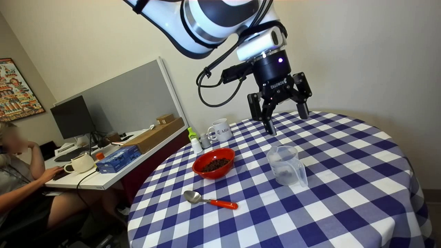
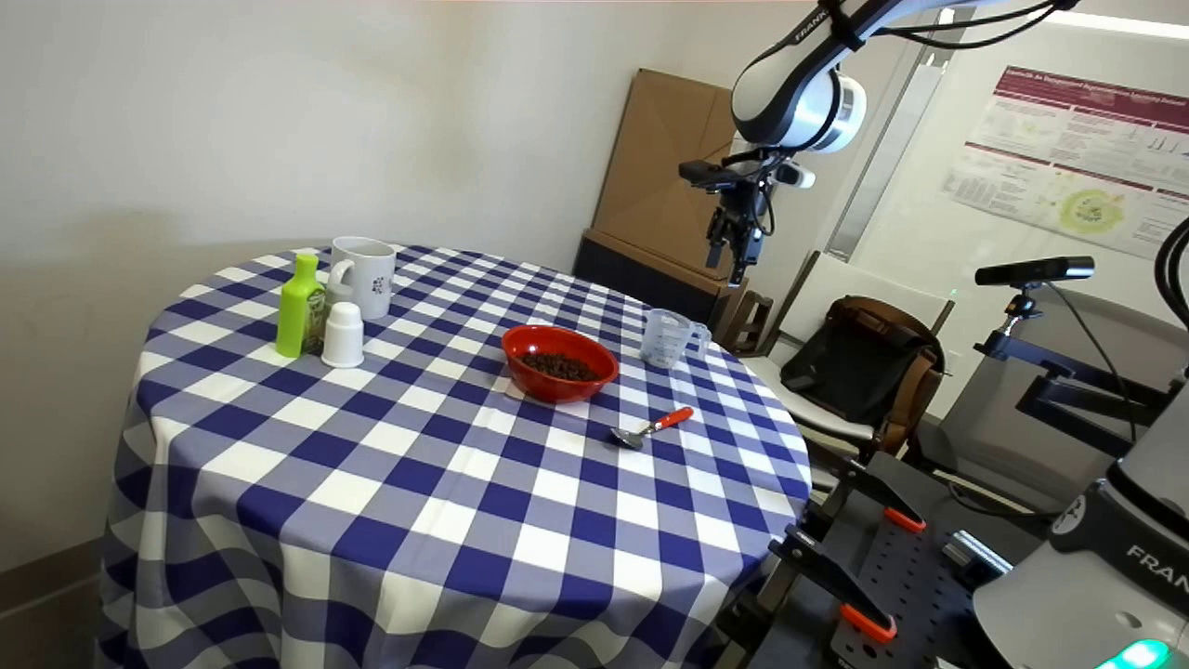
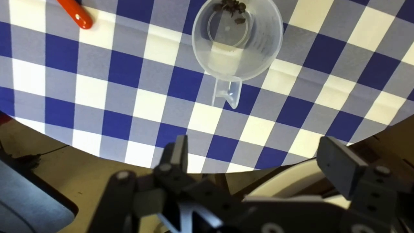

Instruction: Pour the contents of the cup into the bowl

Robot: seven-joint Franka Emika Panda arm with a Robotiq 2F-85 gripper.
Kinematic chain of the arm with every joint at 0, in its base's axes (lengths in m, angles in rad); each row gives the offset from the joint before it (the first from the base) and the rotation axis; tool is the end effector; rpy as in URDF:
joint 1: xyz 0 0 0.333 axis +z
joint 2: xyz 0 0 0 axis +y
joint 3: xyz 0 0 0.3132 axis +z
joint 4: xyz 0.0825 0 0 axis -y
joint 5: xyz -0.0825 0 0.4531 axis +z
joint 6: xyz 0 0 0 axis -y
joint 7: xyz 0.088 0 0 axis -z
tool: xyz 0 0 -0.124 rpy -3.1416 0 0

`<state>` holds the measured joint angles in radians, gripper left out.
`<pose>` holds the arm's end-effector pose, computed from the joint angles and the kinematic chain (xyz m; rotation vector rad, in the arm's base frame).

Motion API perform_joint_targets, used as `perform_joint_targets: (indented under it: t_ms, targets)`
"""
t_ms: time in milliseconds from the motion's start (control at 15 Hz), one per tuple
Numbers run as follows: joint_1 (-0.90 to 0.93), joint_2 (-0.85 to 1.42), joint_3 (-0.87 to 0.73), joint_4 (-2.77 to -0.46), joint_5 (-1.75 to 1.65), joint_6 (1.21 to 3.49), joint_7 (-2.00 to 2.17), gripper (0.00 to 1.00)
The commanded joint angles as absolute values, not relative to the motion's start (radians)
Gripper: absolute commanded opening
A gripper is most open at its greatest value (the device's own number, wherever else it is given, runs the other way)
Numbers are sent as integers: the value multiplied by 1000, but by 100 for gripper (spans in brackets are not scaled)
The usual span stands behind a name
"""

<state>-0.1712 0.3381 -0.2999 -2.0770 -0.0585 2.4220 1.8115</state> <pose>0.5645 -0.2914 0.2035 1.3504 -2.7267 0.1534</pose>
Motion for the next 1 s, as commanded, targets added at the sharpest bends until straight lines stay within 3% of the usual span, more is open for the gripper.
perform_joint_targets:
  t_ms: [0, 933]
  targets:
    - [-162, 383, -315, -2052, -57, 2454, 1841, 100]
    - [-111, 542, -314, -2020, -50, 2547, 1884, 100]
